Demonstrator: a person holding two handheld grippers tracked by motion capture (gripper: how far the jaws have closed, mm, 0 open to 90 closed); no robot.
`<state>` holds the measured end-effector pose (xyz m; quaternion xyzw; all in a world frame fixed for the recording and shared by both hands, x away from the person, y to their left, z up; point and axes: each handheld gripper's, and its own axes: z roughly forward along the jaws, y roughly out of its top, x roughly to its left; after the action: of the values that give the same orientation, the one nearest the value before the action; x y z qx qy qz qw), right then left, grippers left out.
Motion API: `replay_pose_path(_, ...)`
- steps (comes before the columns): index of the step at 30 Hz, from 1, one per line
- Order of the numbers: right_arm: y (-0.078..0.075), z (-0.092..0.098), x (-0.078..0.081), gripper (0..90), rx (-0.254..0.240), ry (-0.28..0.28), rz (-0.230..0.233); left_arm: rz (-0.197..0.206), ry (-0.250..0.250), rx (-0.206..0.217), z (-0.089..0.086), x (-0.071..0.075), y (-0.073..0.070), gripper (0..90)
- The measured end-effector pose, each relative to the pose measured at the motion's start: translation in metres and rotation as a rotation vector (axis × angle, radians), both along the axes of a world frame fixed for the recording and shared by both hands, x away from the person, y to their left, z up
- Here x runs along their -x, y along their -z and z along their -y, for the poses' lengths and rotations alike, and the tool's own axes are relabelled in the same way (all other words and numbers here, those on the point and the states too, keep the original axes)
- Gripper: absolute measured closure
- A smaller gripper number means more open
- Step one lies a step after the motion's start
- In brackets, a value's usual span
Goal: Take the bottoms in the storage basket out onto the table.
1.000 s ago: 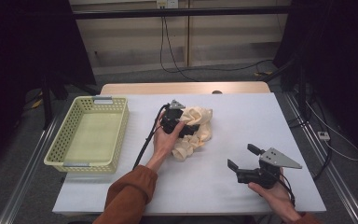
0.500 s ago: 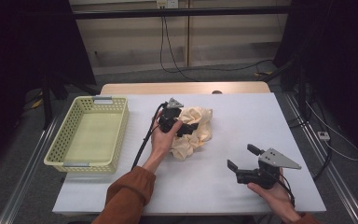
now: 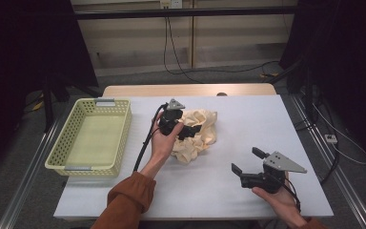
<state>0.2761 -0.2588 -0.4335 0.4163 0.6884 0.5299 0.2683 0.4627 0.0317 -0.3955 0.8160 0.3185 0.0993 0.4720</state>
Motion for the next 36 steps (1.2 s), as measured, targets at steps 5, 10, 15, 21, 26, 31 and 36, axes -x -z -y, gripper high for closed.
replay_pose_path(5,0.0,0.0,0.0,3.9,0.0,0.0,0.001,0.009,0.029,0.043,-0.005,0.002,-0.003,6.3)
replay_pose_path(10,0.0,0.0,0.001,3.9,0.001,0.001,0.001,0.011,0.029,0.041,-0.009,0.004,-0.006,6.0)
replay_pose_path(15,0.0,0.0,0.001,3.9,0.001,0.001,0.0,0.008,0.015,0.017,-0.013,0.007,-0.012,5.9)
replay_pose_path(21,0.0,0.0,0.001,3.9,0.001,0.001,-0.001,0.03,0.019,0.031,-0.018,0.012,-0.021,5.2)
replay_pose_path(26,0.0,0.0,0.001,3.9,0.001,0.0,0.0,0.061,0.018,0.032,-0.025,0.014,-0.026,4.8)
replay_pose_path(31,0.0,0.0,0.001,3.9,0.003,0.001,0.0,0.067,0.002,0.043,-0.031,0.016,-0.027,4.8)
replay_pose_path(36,0.0,0.0,0.001,3.9,0.003,-0.001,0.0,0.079,-0.004,0.061,-0.039,0.016,-0.027,5.0)
